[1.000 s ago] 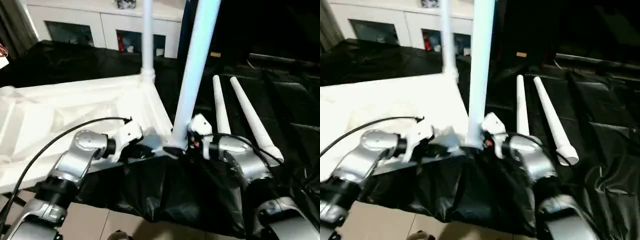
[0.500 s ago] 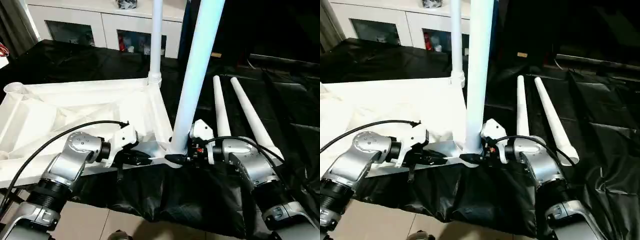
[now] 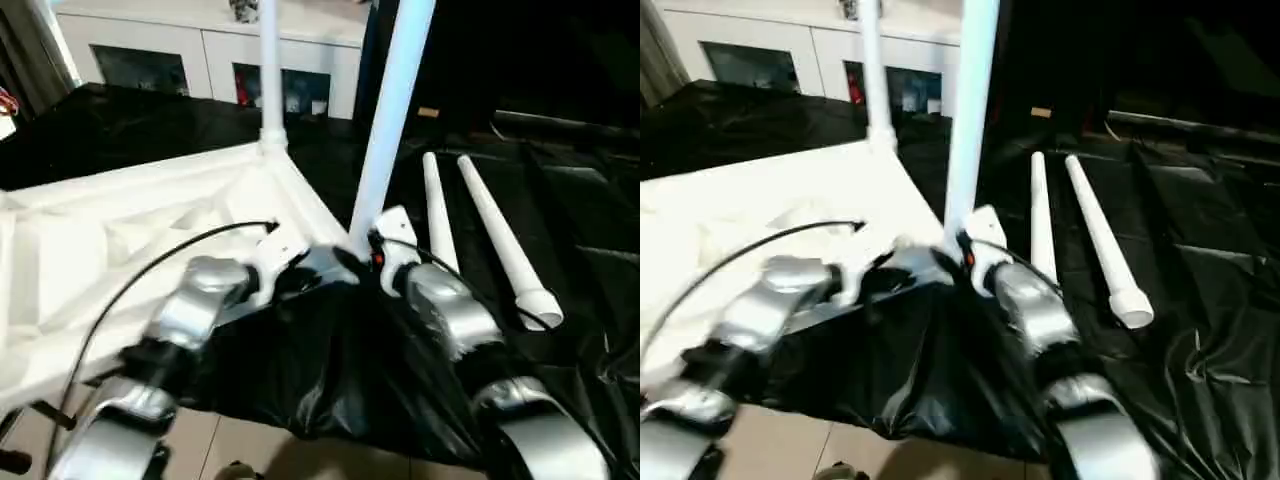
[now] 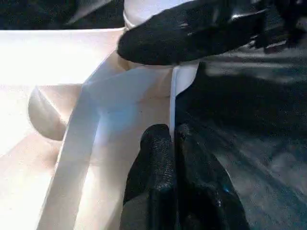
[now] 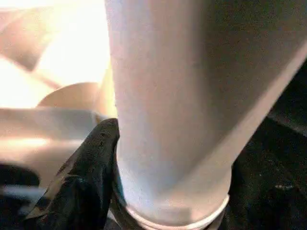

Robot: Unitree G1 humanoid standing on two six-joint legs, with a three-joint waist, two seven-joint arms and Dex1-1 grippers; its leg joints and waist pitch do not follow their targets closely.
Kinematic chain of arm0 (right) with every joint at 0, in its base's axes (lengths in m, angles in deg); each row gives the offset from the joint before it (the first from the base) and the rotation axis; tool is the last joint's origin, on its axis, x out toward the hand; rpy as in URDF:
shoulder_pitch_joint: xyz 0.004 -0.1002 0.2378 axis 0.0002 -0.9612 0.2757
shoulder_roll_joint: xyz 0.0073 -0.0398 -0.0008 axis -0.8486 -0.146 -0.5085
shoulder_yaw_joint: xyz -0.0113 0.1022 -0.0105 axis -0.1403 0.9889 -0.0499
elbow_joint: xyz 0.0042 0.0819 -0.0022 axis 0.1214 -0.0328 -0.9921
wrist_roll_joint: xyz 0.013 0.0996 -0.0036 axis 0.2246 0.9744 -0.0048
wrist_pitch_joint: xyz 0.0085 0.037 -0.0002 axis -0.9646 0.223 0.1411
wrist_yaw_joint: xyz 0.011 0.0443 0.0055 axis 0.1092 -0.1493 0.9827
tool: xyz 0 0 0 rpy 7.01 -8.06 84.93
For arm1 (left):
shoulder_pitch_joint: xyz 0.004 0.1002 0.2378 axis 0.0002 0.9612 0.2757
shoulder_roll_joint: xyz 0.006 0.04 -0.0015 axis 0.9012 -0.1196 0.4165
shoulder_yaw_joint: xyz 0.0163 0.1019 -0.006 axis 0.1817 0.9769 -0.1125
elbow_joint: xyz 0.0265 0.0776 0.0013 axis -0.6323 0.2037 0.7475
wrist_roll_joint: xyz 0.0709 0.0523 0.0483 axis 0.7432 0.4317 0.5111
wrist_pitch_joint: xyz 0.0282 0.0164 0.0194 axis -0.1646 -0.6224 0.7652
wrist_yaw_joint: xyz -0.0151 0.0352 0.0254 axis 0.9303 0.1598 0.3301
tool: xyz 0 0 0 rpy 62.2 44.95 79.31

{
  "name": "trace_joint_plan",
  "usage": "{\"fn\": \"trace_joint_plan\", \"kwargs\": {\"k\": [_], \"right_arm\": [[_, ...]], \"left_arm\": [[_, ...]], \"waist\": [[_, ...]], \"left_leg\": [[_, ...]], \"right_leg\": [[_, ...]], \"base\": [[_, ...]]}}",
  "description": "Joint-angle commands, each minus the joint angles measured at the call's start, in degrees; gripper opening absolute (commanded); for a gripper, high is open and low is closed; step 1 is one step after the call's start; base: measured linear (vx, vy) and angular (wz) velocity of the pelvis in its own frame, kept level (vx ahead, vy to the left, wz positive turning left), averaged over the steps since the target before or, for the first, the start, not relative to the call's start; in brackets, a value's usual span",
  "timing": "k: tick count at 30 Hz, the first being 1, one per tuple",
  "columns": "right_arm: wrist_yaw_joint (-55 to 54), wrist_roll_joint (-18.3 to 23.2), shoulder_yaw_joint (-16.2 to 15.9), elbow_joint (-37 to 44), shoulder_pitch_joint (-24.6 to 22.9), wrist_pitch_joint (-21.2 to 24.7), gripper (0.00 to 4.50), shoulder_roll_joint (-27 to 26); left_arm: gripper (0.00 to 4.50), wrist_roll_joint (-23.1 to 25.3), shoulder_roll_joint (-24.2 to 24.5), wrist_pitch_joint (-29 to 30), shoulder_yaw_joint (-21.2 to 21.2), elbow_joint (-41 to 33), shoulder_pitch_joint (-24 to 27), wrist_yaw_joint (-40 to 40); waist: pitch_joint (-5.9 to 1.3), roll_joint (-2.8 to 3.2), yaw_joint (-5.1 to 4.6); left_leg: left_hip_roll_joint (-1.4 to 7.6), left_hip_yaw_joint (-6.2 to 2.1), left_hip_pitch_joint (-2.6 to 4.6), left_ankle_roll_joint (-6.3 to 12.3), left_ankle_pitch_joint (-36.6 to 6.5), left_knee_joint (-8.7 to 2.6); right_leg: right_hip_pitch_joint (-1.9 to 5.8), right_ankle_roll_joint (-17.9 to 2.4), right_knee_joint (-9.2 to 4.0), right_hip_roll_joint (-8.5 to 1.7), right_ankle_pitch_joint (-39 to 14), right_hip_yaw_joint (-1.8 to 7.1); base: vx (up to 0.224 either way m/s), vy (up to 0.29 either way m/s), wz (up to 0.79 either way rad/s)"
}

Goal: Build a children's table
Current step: Rotate leg to tighten

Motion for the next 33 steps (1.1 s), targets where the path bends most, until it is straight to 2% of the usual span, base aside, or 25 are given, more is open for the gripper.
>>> {"fn": "trace_joint_plan", "kwargs": {"k": [1,2,6,10,13,15,20,28,29,31,33], "right_arm": [[2.0,-0.8,-3.8,-2.5,0.6,-0.9,3.07,-5.4],[2.7,-0.1,-3.2,-3.0,0.9,-1.1,3.42,-5.6],[4.6,0.0,-3.1,-3.1,1.2,-2.8,3.69,-3.8],[8.8,-0.1,-3.9,-1.7,0.3,-4.1,3.69,-1.7],[15.5,-0.5,-5.0,-0.3,-0.9,-6.2,3.69,1.2],[22.9,0.7,-5.8,2.1,-2.4,-6.9,3.69,3.8],[34.6,4.0,-6.8,7.7,-5.0,-5.2,3.69,7.4],[46.1,5.0,-10.1,14.0,-8.1,-3.7,3.69,12.2],[47.6,4.8,-10.7,14.9,-8.6,-3.4,3.46,13.1],[49.0,4.3,-11.3,15.9,-9.1,-3.2,3.46,14.0],[49.4,4.0,-11.5,16.4,-9.4,-3.2,3.21,14.4]], "left_arm": [[0.00,-0.6,-3.7,-1.9,0.3,-0.5,-3.1,3.1],[0.00,-0.6,-3.6,-2.3,0.5,-0.5,-3.1,2.6],[0.00,-1.7,-1.8,-4.4,0.9,-2.2,-1.7,-1.2],[0.00,-2.6,-0.1,-5.0,0.8,-3.7,-0.3,-4.0],[0.00,-3.8,2.0,-5.2,0.6,-5.5,1.3,-7.5],[0.00,-4.6,3.6,-6.2,0.5,-6.5,2.3,-10.2],[0.00,-5.5,6.0,-6.3,0.4,-7.9,3.3,-13.7],[0.00,-7.5,8.3,-6.0,0.9,-10.1,4.5,-19.6],[0.00,-7.8,8.9,-5.8,1.1,-10.6,4.8,-21.0],[0.00,-8.4,10.0,-5.6,1.3,-11.3,5.4,-23.2],[0.00,-8.8,10.7,-5.2,1.4,-12.0,5.8,-24.5]], "waist": [[-4.29,0.05,-0.06],[-4.28,0.13,-0.08],[-4.21,0.15,-0.15],[-4.15,0.23,-0.14],[-4.11,0.16,-0.28],[-4.06,0.05,-0.24],[-3.98,-0.07,-0.02],[-3.98,-0.17,0.45],[-3.91,-0.16,0.44],[-3.91,-0.14,0.42],[-3.94,0.04,0.49]], "left_leg": [[1.44,-0.42,0.52,-0.33,-9.4,-3.81],[1.47,-0.41,0.44,0.06,-9.1,-3.80],[1.50,-0.36,0.46,0.52,-9.6,-3.85],[1.59,-0.38,0.56,0.41,-10.4,-3.89],[1.61,-0.35,0.37,1.10,-10.1,-3.86],[1.66,-0.39,0.27,1.77,-10.0,-3.83],[1.73,-0.33,0.49,2.45,-10.5,-3.81],[1.74,-0.25,0.44,2.79,-10.2,-3.70],[1.75,-0.29,0.45,2.72,-10.2,-3.78],[1.78,-0.28,0.55,2.67,-10.5,-3.75],[1.88,-0.34,0.48,2.57,-10.6,-3.81]], "right_leg": [[2.88,-9.5,-4.50,-4.96,-10.2,3.08],[2.88,-9.8,-4.32,-4.92,-8.8,3.08],[2.96,-10.3,-4.33,-4.93,-8.2,3.05],[2.91,-10.3,-4.45,-5.02,-9.4,3.07],[3.03,-10.6,-4.32,-4.93,-8.4,3.08],[3.24,-10.9,-4.28,-4.91,-8.0,3.02],[3.14,-11.1,-4.49,-4.94,-9.9,3.07],[2.96,-11.1,-4.53,-4.85,-11.1,2.98],[2.94,-11.0,-4.58,-4.80,-11.4,2.97],[2.83,-11.1,-4.68,-4.85,-12.0,2.97],[2.85,-11.1,-4.58,-4.88,-11.9,2.97]], "base": [[0.000,0.000,0.00],[0.000,0.000,0.00],[0.000,0.000,0.00],[0.000,0.000,0.00],[0.000,0.000,0.00],[0.000,0.000,0.00],[0.000,0.000,0.00],[0.000,0.000,0.00],[0.000,0.000,0.00],[0.000,0.000,0.00],[0.000,0.000,0.00]]}}
